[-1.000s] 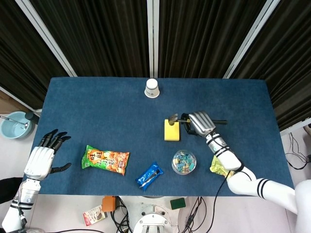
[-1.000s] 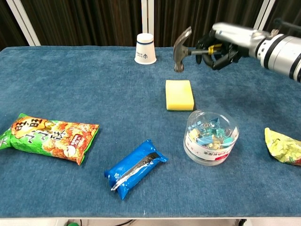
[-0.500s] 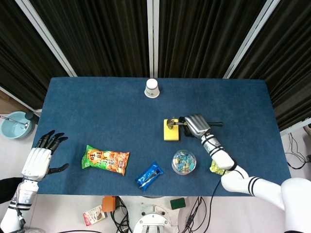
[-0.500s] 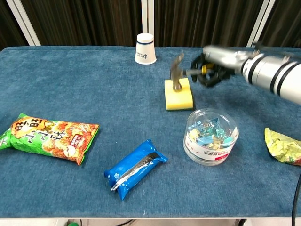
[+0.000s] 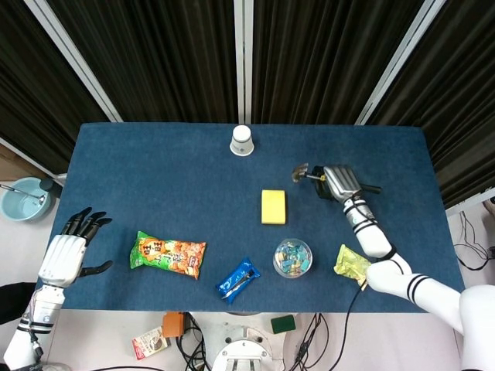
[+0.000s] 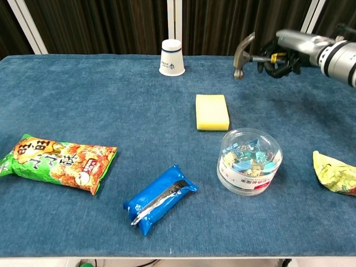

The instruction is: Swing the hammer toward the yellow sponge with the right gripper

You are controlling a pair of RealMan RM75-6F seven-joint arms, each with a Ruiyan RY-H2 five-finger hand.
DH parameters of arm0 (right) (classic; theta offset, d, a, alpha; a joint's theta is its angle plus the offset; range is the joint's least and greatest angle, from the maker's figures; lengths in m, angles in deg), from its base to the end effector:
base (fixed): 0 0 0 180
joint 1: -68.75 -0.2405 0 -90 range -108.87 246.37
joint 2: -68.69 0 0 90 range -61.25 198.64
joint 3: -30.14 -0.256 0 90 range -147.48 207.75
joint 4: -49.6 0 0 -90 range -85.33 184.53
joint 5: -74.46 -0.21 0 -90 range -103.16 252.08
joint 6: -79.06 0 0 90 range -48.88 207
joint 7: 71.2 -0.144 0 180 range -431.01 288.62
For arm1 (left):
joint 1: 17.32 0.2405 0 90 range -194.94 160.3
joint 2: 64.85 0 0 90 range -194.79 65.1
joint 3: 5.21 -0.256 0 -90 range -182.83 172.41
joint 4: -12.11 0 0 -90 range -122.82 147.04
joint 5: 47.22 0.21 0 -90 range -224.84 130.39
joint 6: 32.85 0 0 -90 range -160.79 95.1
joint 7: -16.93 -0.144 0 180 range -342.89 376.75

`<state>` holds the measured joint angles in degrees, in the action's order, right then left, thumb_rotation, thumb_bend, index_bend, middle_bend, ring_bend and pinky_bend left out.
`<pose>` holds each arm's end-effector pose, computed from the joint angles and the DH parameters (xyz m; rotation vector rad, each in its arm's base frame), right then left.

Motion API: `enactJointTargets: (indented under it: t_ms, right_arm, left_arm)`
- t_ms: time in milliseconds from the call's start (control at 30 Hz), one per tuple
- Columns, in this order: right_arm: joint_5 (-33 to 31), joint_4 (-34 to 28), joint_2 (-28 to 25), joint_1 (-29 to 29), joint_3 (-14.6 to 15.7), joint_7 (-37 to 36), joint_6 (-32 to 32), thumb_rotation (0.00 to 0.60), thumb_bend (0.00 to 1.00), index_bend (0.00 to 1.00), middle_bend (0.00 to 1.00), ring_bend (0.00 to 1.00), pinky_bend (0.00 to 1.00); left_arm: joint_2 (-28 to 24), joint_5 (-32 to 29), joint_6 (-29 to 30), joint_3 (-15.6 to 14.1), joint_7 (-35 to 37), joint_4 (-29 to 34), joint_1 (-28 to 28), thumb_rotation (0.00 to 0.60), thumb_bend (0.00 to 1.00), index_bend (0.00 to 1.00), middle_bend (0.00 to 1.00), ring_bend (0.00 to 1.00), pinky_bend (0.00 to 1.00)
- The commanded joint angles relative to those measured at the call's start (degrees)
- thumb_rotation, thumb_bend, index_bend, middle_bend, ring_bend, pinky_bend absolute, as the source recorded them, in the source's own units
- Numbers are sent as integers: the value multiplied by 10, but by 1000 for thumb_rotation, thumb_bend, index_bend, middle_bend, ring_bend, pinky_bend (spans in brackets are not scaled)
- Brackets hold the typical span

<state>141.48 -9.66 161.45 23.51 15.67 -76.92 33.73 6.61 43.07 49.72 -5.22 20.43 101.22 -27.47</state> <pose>-0.2001 -0.4191 0.0034 1.6626 -1.1369 0.9696 -0.2880 0.1966 0.1060 -1.5205 -0.9870 -1.0485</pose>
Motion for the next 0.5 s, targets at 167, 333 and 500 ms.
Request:
enactJointTargets:
  t_ms: [167, 333, 500]
  right_arm:
    - [-20, 125, 69, -30, -1, -38, 77, 600, 893, 547, 485, 338, 399]
    - [-23, 134, 68, -26, -3, -51, 89, 600, 388, 230, 261, 104, 221]
    - [-11, 65, 21, 0, 0, -50, 56, 600, 110, 58, 129, 8, 142]
  left_arm:
    - [-2, -3, 1, -2, -1, 0, 4, 600, 90, 201, 155, 51, 111]
    - [-3, -4, 3, -2, 1, -1, 6, 600, 90, 201, 155, 51, 111]
    - [-7, -1, 5, -1, -1, 1, 6, 600, 90, 201, 155, 51, 111]
